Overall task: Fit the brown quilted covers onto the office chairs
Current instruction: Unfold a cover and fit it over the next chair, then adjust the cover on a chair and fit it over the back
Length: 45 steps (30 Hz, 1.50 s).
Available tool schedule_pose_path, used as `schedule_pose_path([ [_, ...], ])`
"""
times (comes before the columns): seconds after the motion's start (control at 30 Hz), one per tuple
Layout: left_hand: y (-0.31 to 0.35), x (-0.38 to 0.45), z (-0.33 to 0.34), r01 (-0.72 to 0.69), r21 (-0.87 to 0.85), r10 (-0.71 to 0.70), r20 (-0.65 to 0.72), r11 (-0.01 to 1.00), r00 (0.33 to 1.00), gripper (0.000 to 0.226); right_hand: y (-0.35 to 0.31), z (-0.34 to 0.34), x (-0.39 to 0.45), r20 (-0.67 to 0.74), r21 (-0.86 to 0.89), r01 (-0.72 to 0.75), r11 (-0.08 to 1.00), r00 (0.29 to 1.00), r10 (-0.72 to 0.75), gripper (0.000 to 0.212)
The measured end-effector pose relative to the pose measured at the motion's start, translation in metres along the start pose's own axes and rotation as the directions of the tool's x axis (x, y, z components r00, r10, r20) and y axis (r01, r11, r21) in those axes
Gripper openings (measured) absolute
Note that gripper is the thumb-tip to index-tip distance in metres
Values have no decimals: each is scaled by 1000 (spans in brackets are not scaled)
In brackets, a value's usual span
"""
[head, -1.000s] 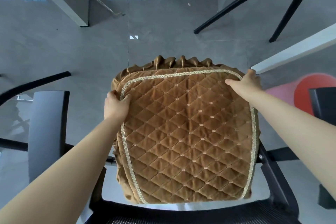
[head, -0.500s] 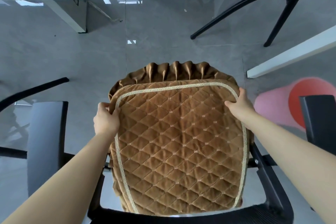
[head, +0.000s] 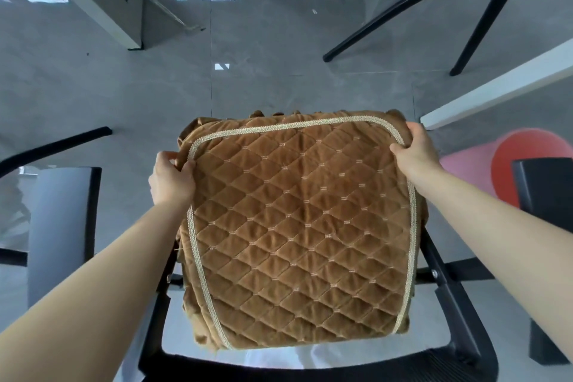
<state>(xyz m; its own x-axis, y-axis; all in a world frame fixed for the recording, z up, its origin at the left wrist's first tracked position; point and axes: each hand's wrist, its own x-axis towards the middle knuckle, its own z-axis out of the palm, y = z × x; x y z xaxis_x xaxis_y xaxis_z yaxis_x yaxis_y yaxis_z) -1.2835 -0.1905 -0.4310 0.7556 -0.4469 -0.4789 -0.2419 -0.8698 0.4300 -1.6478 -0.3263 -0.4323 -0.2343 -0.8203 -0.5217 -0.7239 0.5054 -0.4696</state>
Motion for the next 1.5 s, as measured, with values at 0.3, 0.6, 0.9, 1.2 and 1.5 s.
schedule_pose_path([
  [0.3, -13, -5, 1, 25, 24, -29, 224, 999, 974, 56, 12, 7, -5, 60, -201, -97, 975, 992, 111, 47],
  [0.6, -30, -103, -23, 138, -126, -96, 295, 982, 951, 50, 25, -13, -100, 200, -214, -2, 977, 979, 46, 59],
  [0.9, -48, -241, -129, 322, -529, -123, 376, 785, 918, 29, -18, -66, -293, 440, -168, 253, 953, 884, -157, 54],
  [1.2, -140, -349, -299, 65, -607, -30, 68, 792, 997, 20, -88, -75, -477, 496, -59, 482, 874, 774, -394, 39],
  [1.5, -321, -411, -424, 5, -515, -97, -152, 857, 984, 29, -134, 10, -652, 553, 41, 653, 757, 616, -561, 34],
])
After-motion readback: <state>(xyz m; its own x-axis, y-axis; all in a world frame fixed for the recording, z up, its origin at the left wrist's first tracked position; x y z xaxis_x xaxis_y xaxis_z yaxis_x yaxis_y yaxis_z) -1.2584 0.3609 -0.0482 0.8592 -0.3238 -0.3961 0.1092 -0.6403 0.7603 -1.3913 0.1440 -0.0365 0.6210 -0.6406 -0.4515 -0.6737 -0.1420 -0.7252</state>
